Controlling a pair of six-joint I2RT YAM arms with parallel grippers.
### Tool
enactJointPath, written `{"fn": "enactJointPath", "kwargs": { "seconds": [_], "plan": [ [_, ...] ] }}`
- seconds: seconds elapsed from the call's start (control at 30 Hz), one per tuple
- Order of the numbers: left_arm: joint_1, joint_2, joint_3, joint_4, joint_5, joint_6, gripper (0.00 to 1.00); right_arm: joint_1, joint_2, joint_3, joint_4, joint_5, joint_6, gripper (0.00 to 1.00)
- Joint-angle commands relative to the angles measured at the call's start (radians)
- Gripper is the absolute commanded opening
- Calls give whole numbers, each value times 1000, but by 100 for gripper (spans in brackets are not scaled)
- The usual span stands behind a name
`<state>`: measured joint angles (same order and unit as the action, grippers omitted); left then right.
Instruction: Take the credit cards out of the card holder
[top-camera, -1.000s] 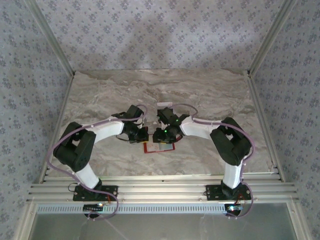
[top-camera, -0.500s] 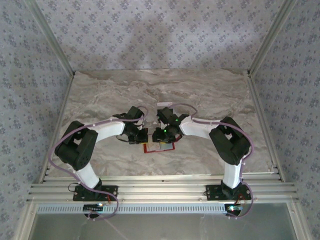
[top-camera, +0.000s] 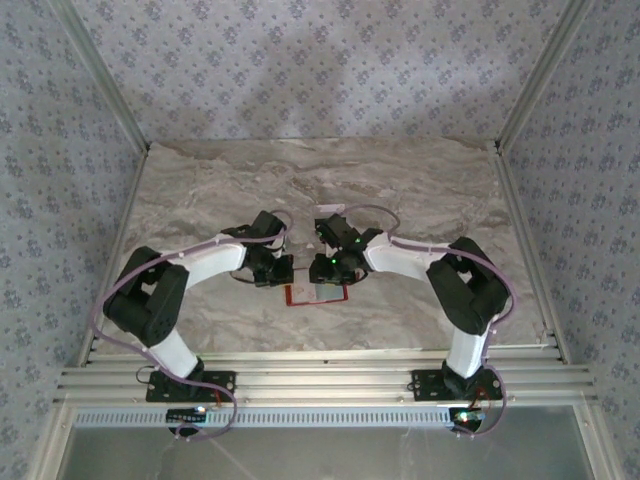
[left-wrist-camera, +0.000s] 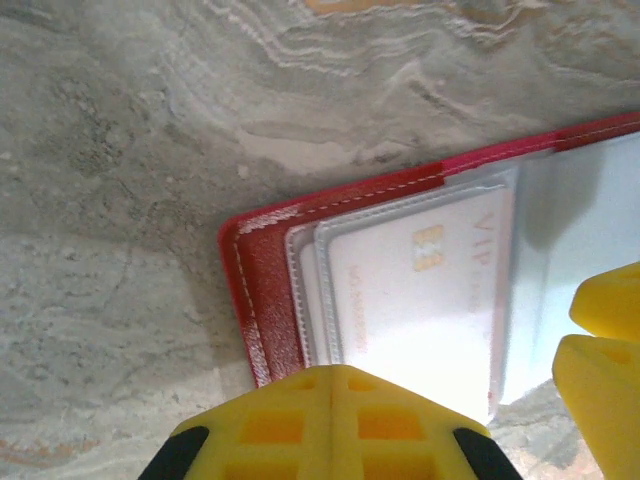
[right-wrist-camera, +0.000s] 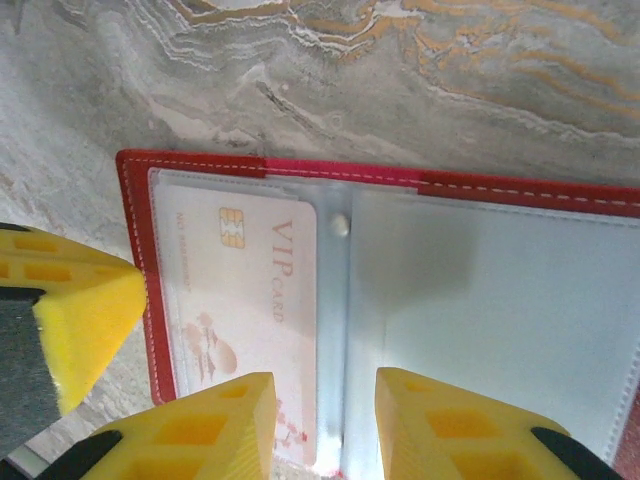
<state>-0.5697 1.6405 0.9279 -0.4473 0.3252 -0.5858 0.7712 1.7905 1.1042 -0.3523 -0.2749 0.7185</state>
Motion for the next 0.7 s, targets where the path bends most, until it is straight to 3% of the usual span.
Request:
{"fn": "enactJointPath", "kwargs": {
  "seconds": [0.0, 0.17, 0.67],
  "plan": [
    [-5, -37, 27, -23, 19, -6, 2, -7, -43, -17, -23, 17, 4, 33],
    [-8, 1, 35, 3, 64, -17, 2, -13, -48, -27, 18, -25, 13, 33],
    [-10, 85, 12, -8, 7, 14, 2, -17, 39, -20, 158, -150, 47, 30]
  ]
}}
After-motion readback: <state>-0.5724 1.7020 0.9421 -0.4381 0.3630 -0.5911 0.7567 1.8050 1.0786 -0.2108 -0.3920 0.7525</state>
